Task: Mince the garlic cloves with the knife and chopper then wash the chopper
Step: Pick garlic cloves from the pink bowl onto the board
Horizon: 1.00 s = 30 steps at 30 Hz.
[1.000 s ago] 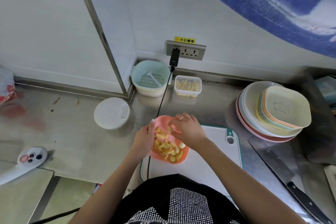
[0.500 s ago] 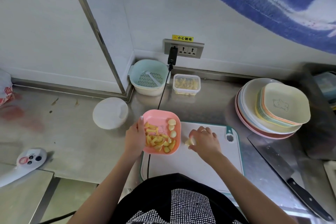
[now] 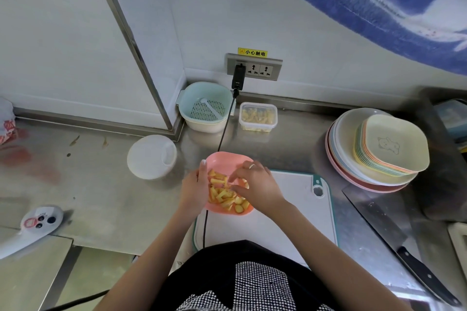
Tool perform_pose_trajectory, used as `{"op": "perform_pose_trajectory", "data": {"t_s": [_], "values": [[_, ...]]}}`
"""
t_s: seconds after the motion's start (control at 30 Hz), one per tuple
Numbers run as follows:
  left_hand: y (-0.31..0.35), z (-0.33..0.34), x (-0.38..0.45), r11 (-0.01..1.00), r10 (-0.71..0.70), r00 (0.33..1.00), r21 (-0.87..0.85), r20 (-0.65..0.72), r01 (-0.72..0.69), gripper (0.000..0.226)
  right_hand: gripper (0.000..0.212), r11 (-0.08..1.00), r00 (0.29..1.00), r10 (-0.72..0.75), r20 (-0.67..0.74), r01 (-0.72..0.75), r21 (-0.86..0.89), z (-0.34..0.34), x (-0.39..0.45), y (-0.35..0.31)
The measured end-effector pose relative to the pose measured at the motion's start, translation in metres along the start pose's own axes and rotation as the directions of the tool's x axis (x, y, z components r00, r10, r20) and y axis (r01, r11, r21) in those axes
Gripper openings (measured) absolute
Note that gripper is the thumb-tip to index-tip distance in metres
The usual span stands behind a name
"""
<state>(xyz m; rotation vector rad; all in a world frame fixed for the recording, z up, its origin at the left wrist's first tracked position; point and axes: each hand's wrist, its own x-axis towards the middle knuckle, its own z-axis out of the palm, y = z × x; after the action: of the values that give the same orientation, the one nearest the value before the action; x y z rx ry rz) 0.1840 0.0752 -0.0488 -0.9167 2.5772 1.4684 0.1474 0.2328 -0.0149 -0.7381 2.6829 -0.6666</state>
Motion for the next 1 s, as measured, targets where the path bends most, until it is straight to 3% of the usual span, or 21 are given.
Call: {"op": "perform_pose_trajectory", "data": {"t_s": [0.2,0.47,0.53,0.63,0.7,0.77,0.87,1.0], "values": [[0.005,-0.002,-0.004,1.0,0.002,1.0,-0.013,-0.008,-0.002,0.044,0.024,0.982,0.997,0.048,0.068,-0.034,-0.185,0.001,-0.005,0.008],[0.007,0.0,-0.005,1.0,0.02,1.0,0.011,0.014,-0.02,0.048,0.028,0.957,0.996,0.055,0.073,-0.032,-0.287,0.009,-0.003,0.01],[0.006,0.0,-0.005,1.0,0.015,1.0,0.026,0.017,-0.016,0.048,0.024,0.975,0.997,0.069,0.046,-0.058,-0.214,0.009,-0.002,0.012],[0.002,-0.001,-0.004,1.0,0.006,1.0,0.002,0.021,-0.006,0.052,0.017,0.979,0.969,0.196,-0.148,-0.187,0.078,-0.002,-0.002,0.026],[-0.003,-0.003,-0.003,1.0,-0.01,1.0,0.002,0.015,0.01,0.052,0.009,0.96,0.935,0.264,-0.235,-0.231,0.16,-0.013,-0.008,0.042],[-0.008,-0.004,-0.001,1.0,-0.03,0.999,-0.009,0.013,0.03,0.051,0.008,0.949,0.931,0.312,-0.189,-0.294,0.118,-0.018,-0.019,0.059],[-0.008,-0.004,0.0,1.0,-0.029,0.999,0.011,0.02,0.028,0.05,0.01,0.918,0.919,0.394,0.02,-0.395,0.042,-0.009,-0.035,0.073],[-0.007,-0.003,0.0,0.999,-0.023,0.999,0.043,0.028,0.021,0.049,0.018,0.916,0.915,0.4,0.051,-0.401,0.021,0.005,-0.042,0.074]]}}
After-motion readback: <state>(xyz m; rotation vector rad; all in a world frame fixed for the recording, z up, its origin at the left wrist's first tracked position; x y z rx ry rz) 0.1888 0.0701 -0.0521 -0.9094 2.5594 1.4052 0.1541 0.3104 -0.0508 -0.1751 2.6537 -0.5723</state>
